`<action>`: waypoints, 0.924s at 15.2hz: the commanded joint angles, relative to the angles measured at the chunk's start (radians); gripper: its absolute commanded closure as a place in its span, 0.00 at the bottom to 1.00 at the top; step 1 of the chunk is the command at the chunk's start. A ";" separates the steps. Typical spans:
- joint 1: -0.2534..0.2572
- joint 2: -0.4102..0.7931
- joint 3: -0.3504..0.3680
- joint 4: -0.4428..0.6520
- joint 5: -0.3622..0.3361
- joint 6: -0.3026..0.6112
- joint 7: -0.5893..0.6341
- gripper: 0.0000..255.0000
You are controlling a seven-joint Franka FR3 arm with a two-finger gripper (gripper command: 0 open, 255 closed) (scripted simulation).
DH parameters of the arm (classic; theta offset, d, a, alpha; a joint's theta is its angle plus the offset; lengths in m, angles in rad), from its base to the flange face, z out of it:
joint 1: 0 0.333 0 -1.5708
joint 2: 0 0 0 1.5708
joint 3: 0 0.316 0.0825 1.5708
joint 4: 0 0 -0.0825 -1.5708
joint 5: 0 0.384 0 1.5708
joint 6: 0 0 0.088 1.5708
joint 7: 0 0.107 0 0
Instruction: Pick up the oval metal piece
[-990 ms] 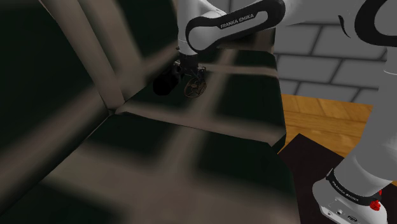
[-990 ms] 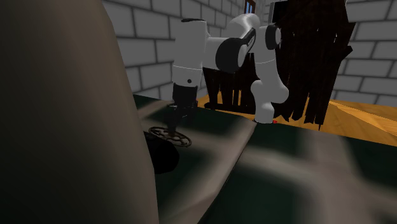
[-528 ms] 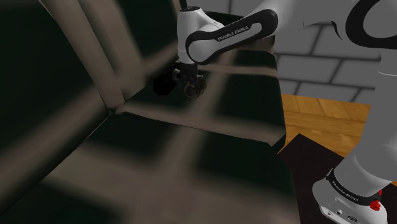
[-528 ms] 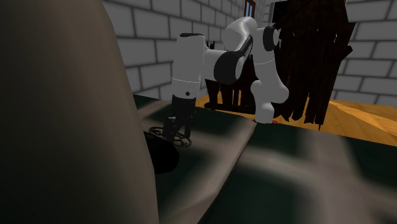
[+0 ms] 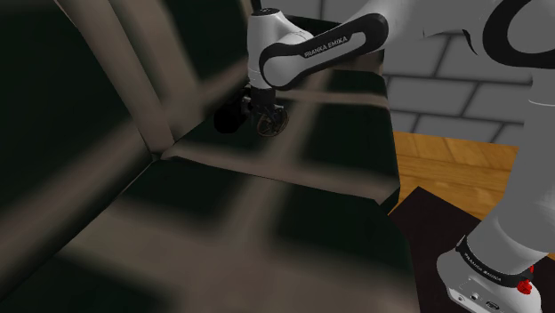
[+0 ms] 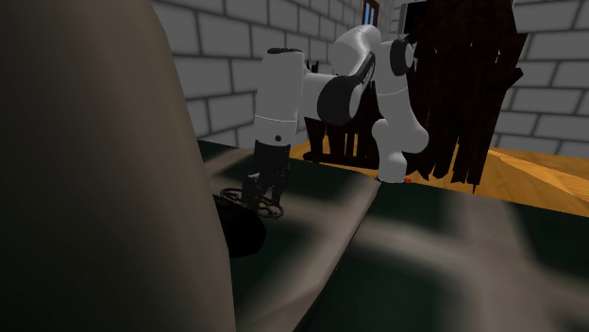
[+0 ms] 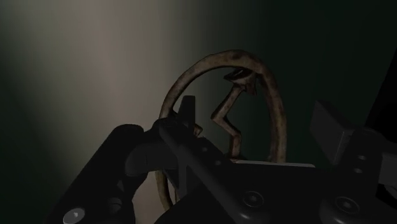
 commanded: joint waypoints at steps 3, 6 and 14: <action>-0.004 0.006 -0.001 -0.013 0.002 0.010 -0.005 1.00; -0.003 -0.003 0.003 0.009 0.009 -0.020 -0.009 1.00; -0.002 -0.023 0.011 0.089 0.027 -0.117 -0.026 1.00</action>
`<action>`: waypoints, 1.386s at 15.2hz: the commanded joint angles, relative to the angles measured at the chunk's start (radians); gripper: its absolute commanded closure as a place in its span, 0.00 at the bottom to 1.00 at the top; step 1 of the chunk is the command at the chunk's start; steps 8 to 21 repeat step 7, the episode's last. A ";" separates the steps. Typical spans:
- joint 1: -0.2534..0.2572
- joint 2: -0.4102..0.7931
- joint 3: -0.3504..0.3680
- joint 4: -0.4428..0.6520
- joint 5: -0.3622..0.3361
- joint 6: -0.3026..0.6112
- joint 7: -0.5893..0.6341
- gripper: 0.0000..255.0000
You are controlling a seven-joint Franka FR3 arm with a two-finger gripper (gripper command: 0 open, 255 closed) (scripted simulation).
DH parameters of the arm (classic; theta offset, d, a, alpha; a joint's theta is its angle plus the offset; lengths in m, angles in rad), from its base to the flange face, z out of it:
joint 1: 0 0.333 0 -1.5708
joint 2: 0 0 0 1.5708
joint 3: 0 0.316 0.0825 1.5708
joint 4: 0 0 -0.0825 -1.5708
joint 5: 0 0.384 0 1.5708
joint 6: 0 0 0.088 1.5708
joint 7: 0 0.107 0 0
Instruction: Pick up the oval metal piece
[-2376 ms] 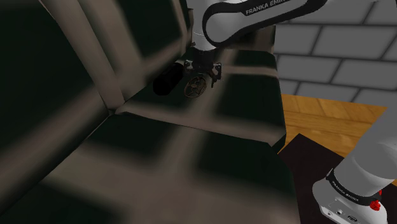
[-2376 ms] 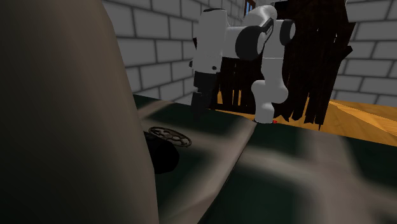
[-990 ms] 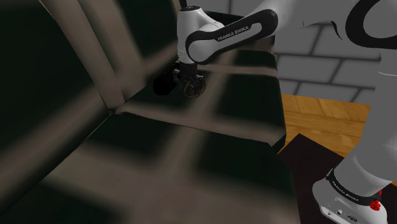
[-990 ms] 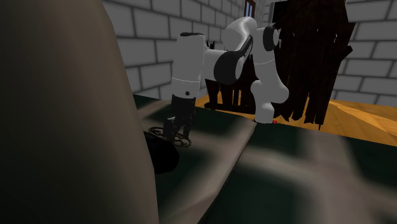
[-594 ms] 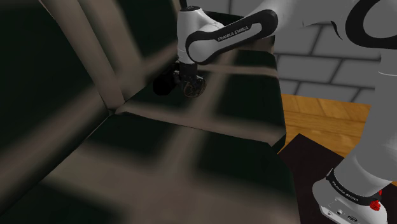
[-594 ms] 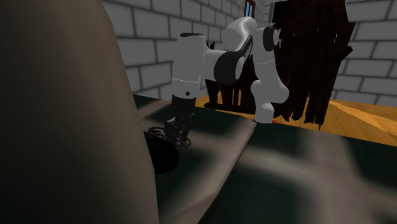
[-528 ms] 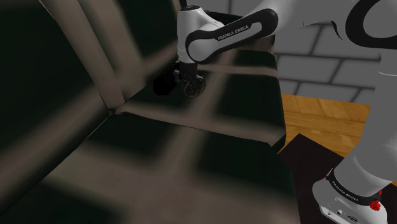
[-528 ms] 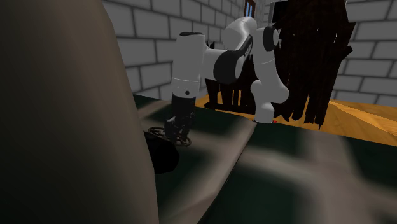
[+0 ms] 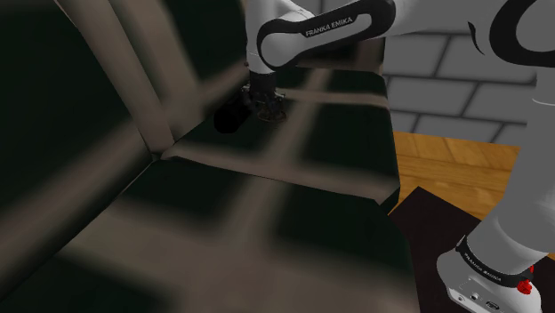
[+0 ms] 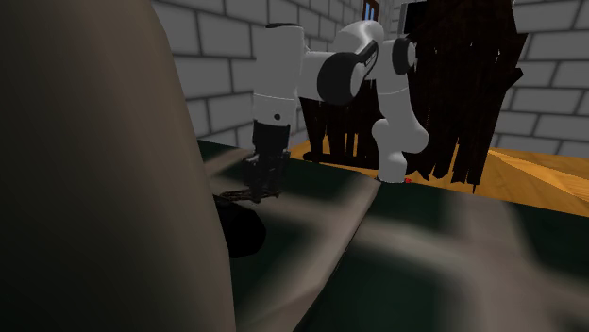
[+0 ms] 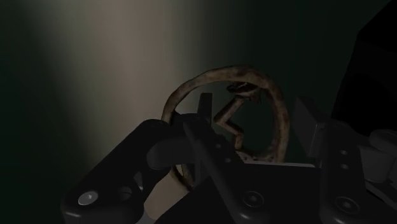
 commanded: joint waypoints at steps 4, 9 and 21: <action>0.004 -0.005 0.004 0.061 0.007 -0.065 -0.008 1.00; 0.006 -0.006 0.005 0.075 0.008 -0.080 -0.010 1.00; 0.006 -0.006 0.005 0.075 0.008 -0.080 -0.010 1.00</action>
